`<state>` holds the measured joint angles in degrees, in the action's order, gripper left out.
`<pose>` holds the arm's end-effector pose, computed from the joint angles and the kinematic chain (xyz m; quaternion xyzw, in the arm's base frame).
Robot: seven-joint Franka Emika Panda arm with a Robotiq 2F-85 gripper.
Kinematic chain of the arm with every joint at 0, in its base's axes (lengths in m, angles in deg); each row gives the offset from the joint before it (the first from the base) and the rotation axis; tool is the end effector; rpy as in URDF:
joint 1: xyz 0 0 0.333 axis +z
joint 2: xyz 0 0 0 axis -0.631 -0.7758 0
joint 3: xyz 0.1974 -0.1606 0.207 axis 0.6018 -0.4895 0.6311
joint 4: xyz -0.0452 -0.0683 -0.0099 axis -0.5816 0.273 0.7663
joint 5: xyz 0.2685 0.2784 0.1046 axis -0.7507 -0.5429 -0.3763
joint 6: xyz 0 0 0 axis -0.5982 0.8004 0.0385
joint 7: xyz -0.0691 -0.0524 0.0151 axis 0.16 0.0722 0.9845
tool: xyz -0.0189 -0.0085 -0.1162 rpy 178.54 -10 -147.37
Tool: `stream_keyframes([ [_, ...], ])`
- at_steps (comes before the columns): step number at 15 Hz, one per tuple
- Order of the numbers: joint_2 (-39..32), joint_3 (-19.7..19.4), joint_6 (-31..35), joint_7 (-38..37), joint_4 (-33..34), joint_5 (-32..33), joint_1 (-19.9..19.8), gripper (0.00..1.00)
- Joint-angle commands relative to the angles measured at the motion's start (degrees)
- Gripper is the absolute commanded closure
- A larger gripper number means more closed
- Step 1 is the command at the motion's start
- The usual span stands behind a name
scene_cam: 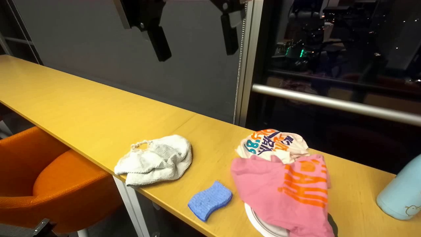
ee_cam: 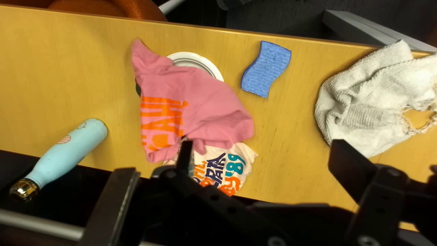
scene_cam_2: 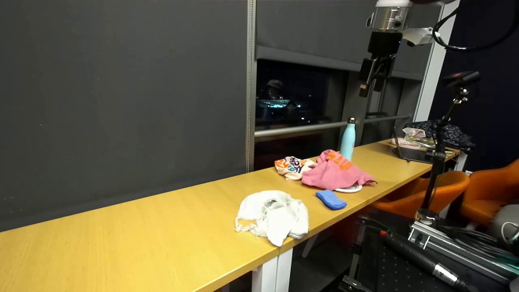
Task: Move the pink and peach shirts to the left
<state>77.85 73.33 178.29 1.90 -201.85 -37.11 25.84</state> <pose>0.3950 -0.1738 0.5057 0.9814 -0.1386 0.0732 0.1107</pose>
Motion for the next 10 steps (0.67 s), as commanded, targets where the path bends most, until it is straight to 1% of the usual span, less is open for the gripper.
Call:
stream_keyframes([
  [1, 0.0, -0.1, -0.2, 0.0, 0.1, 0.0, 0.1, 0.00],
  [4, -3.8, -0.7, 2.4, -1.2, 3.8, 0.3, -0.6, 0.00],
  [6, -7.1, -1.6, 6.0, -2.0, 4.7, 0.7, -1.1, 0.00],
  [7, -9.4, -2.3, 8.9, -2.4, 4.8, 0.9, -1.4, 0.00],
  [10, -16.7, -3.2, 14.6, -3.8, 6.3, 1.0, -2.3, 0.00],
])
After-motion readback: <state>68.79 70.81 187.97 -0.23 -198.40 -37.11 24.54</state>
